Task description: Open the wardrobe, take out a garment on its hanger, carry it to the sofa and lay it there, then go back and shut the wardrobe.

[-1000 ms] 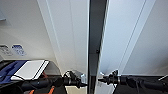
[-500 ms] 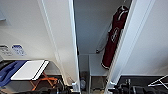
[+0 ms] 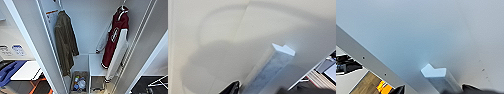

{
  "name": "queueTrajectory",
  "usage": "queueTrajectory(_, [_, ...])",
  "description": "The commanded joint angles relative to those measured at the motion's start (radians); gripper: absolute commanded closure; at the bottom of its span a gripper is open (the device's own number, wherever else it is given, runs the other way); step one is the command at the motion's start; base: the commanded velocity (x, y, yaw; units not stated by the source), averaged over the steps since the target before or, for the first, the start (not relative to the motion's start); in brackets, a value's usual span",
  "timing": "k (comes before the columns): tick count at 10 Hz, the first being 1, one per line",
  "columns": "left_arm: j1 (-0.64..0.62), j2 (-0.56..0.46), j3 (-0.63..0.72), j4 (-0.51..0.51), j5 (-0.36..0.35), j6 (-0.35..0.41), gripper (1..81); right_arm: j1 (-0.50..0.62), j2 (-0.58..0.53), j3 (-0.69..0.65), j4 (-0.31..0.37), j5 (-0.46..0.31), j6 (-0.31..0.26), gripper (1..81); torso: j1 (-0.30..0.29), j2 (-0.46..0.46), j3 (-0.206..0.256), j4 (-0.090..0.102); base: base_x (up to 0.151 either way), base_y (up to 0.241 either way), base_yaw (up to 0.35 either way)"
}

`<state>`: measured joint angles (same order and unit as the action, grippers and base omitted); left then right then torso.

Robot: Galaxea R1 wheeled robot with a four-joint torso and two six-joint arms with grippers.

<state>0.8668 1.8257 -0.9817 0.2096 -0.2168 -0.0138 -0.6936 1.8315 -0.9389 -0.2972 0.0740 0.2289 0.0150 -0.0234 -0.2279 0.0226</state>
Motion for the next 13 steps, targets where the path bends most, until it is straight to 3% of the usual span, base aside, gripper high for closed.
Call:
queueTrajectory(1, [0.499,-0.25,0.154,0.229,-0.231,-0.029,1.0,-0.057,-0.324,0.224,-0.065,0.11,0.026,1.0,0.0,0.0,0.0,0.0,0.0,0.0,0.0])
queueTrajectory(3, [0.742,-0.167,-0.11,0.15,-0.568,-0.038,1.0,-0.129,-0.395,0.08,0.073,0.057,0.061,1.0,-0.002,-0.001,0.001,0.0,0.0,0.0,0.0])
queueTrajectory(4, [0.804,-0.09,-0.246,0.101,-0.66,-0.043,1.0,-0.228,-0.344,-0.038,0.128,0.055,0.061,1.0,-0.004,-0.003,0.002,0.0,0.0,0.0,0.0])
queueTrajectory(5, [0.829,-0.013,-0.346,0.058,-0.67,-0.076,1.0,-0.328,-0.26,-0.17,0.192,0.059,0.061,1.0,-0.005,-0.004,0.002,0.0,0.0,0.0,0.0])
queueTrajectory(6, [0.834,0.068,-0.444,0.034,-0.662,-0.099,1.0,-0.413,-0.149,-0.307,0.233,0.062,0.061,1.0,-0.005,-0.004,0.003,0.0,0.0,0.0,0.0])
queueTrajectory(8, [0.822,0.232,-0.605,-0.016,-0.594,-0.116,1.0,-0.522,0.084,-0.539,0.25,0.061,0.062,1.0,-0.007,-0.005,0.003,0.0,0.0,0.0,0.0])
queueTrajectory(13, [0.751,0.579,-0.987,-0.035,-0.327,-0.155,1.0,-0.683,0.394,-0.83,0.236,0.055,0.056,1.0,-0.009,-0.007,0.005,0.0,0.0,0.0,0.0])
